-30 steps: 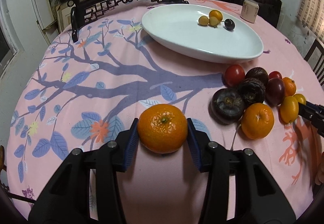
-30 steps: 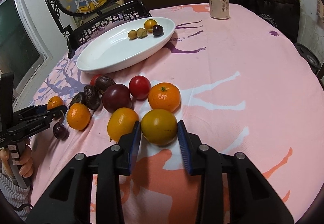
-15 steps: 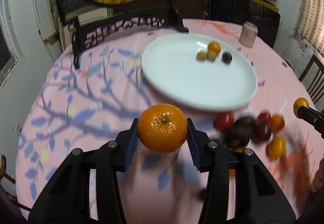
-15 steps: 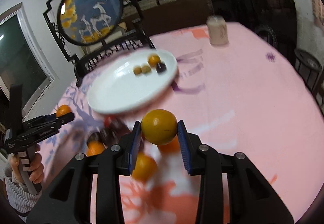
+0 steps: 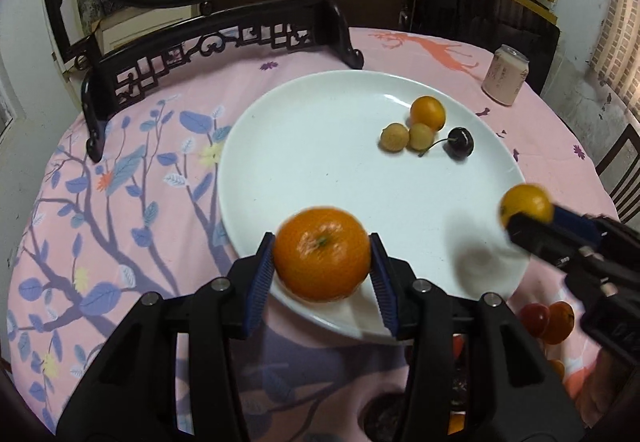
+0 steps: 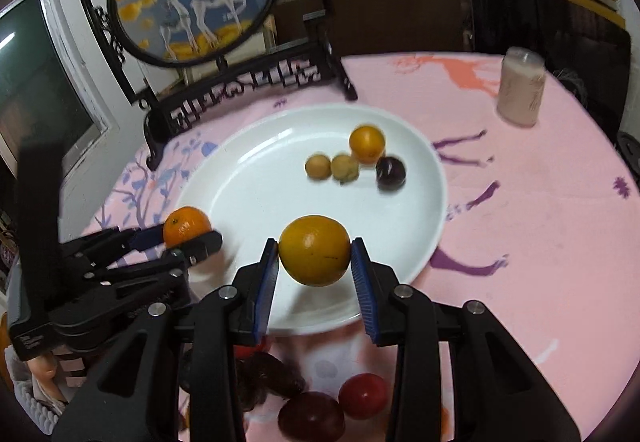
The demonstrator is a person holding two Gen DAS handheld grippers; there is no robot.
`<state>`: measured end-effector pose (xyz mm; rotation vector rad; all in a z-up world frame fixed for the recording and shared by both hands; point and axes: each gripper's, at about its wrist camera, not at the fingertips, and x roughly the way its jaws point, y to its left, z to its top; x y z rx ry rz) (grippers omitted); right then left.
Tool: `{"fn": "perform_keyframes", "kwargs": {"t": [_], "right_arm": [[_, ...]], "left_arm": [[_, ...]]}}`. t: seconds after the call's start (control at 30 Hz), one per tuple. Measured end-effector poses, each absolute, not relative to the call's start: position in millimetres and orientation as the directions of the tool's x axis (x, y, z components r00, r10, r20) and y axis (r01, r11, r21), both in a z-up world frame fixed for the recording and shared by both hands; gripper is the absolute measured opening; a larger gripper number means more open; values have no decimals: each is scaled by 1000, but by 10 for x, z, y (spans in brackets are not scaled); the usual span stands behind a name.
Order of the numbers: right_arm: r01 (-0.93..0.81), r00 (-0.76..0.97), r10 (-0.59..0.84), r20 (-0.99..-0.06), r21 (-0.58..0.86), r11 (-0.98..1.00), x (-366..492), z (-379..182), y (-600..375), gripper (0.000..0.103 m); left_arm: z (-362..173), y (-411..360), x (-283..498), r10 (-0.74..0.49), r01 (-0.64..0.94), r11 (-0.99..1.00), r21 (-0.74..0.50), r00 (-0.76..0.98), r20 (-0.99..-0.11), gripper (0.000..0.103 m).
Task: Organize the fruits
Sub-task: 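Carry the tangerine to the plate while the right carries a yellow tomato there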
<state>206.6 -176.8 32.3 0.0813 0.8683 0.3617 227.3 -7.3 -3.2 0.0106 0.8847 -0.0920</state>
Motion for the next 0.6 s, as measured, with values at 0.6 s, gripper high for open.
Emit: {"fn": "perform_keyframes", "kwargs": {"t": [0.6], "right_arm": [[-155,703,291,-649,260,953,1543,457,-2468,57]], "left_arm": [[90,-19,1564,-66,114,993,20,693,-718,79]]}}
